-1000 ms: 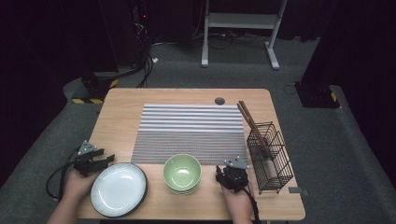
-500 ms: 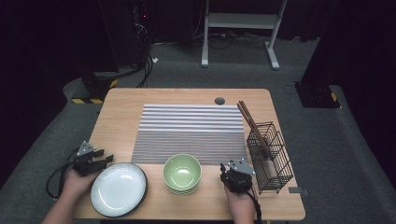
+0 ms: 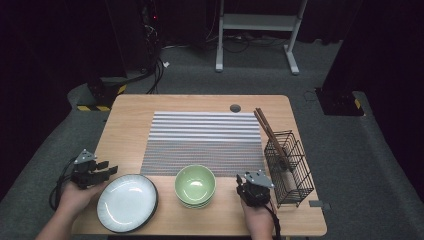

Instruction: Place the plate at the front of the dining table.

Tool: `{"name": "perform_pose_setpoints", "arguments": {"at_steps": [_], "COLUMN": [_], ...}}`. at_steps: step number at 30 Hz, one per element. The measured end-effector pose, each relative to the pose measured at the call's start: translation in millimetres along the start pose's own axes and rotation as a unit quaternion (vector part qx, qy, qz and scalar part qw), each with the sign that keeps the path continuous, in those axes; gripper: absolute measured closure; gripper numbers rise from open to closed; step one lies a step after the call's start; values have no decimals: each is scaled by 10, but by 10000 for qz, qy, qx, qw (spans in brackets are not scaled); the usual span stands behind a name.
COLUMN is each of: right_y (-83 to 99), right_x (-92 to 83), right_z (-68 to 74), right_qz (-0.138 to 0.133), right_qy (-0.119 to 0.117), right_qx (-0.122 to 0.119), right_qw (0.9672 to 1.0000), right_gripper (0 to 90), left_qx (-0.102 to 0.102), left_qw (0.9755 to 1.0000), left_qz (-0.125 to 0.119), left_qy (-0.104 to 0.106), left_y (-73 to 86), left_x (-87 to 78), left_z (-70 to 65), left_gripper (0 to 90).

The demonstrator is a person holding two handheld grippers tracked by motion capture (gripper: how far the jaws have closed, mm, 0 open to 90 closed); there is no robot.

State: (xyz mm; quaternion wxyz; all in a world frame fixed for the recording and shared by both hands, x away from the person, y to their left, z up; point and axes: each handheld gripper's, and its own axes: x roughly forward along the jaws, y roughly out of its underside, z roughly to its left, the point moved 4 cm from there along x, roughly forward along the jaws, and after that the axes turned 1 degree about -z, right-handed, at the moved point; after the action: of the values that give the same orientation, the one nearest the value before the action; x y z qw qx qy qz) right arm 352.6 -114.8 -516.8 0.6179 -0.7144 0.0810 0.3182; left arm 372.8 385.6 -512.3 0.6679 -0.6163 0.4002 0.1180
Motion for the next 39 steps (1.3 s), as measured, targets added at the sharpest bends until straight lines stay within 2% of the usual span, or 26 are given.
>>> {"name": "perform_pose_setpoints", "arguments": {"at_steps": [2, 5, 13, 18, 19, 23, 26, 27, 28, 29, 30, 33, 39], "right_y": [4, 6, 15, 17, 19, 25, 27, 30, 31, 32, 32, 40, 37], "right_x": [-1, 1, 11, 13, 16, 29, 35, 39, 40, 43, 43, 56, 54], "right_z": [6, 8, 19, 29, 33, 38, 39, 41, 42, 41, 41, 48, 70], "right_qz": [-4, -11, 22, 32, 34, 53, 67, 75, 79, 81, 81, 89, 65], "right_qy": [8, 2, -49, -90, -112, -148, -168, -194, -221, -253, -253, -311, -403], "right_qx": [-28, -61, -96, -102, -107, -110, -95, -94, -76, -90, -90, -101, -33], "right_qw": [10000, 10000, 9999, 9999, 9999, 9998, 9998, 9997, 9997, 9996, 9996, 9994, 9992], "right_gripper": [625, 623, 622, 623, 624, 629, 632, 638, 639, 641, 641, 645, 650], "left_qx": [18, -10, -62, -22, 1, -27, -76, -181, -181, -232, -232, -288, -332], "left_qw": [9998, 9995, 9987, 9982, 9976, 9963, 9956, 9944, 9944, 9933, 9933, 9911, 9901], "left_qz": [158, 259, 418, 511, 607, 718, 831, 926, 926, 1041, 1041, 1222, 1301], "left_qy": [100, 194, 277, 308, 330, 462, 437, 476, 476, 453, 453, 439, 403], "left_y": [-9, -8, -24, -50, -54, -60, -63, -59, -59, -52, -52, -45, -8], "left_x": [-53, -101, -179, -205, -211, -229, -240, -240, -240, -239, -239, -255, -280], "left_z": [-73, -130, -191, -235, -264, -296, -302, -309, -309, -308, -308, -308, -331], "left_gripper": [501, 501, 495, 495, 495, 478, 473, 479, 482, 488, 493, 520, 571]}}
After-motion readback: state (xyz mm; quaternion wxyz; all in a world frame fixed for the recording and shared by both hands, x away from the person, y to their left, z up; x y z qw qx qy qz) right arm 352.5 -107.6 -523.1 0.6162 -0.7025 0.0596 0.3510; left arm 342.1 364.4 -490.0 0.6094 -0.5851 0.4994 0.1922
